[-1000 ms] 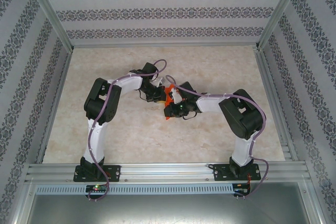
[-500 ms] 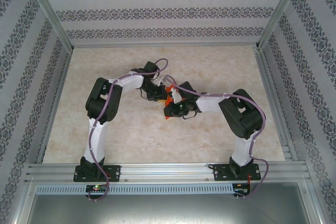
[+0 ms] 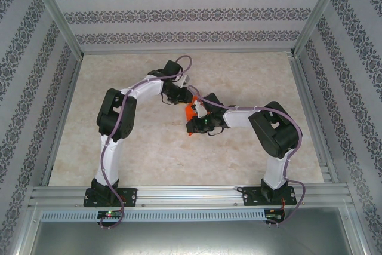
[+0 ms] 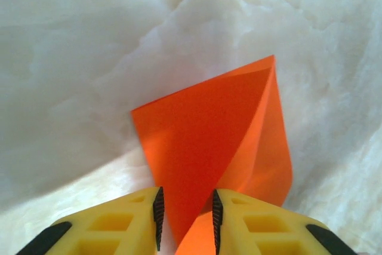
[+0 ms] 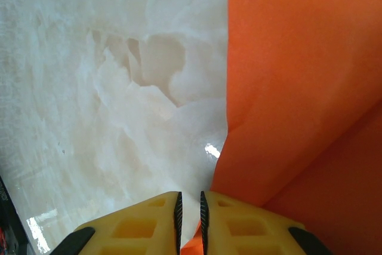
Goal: Fold a paper plane with a square sheet of paper (pick it up from the middle)
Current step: Fourth fold the wing at the center of the table.
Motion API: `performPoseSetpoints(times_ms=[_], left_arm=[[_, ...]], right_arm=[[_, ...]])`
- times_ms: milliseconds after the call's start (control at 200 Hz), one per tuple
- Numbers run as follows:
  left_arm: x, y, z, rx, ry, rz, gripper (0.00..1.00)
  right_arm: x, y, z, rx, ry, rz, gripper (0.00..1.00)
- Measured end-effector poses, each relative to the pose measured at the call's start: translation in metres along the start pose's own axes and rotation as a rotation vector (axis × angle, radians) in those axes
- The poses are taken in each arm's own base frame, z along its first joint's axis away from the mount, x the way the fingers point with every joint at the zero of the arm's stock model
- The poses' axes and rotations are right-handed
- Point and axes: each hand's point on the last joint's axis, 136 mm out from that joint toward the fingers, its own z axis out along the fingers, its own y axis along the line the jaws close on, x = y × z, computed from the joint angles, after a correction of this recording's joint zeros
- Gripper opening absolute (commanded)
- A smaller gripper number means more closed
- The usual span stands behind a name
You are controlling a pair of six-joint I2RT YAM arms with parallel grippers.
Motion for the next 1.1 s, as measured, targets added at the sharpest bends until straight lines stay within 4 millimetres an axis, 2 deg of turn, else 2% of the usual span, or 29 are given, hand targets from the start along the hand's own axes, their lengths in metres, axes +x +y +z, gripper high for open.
performPoseSetpoints(times_ms=[80, 180, 275, 355, 520, 739, 1099], left_arm=[[-0.002, 0.003, -0.008, -0.035, -0.022, 0.012, 0.35], [0.0, 0.001, -0.028, -0.068, -0.059, 0.028, 0.34], [0.003, -0.01, -0.05, -0.05, -0.088, 0.042, 0.3], [0.005, -0.019, -0.056, -0.013, -0.095, 0.049, 0.25], [0.021, -0.027, -0.034, 0.035, -0.028, 0.043, 0.16], [0.041, -0.016, 0.004, 0.038, 0.07, 0.013, 0.14], [0.045, -0.011, 0.018, 0.045, 0.098, 0.003, 0.14]], right_arm=[[0.0, 0.0, 0.0, -0.001, 0.0, -0.001, 0.19], [0.0, 0.0, 0.0, -0.001, -0.002, -0.001, 0.19], [0.001, 0.0, -0.001, -0.003, -0.005, -0.004, 0.18], [0.001, -0.001, -0.001, -0.004, -0.008, -0.003, 0.18], [0.001, -0.002, -0.002, -0.008, -0.015, -0.004, 0.16], [0.003, -0.002, -0.003, -0.011, -0.021, -0.009, 0.16], [0.004, -0.003, -0.003, -0.018, -0.033, -0.018, 0.15]])
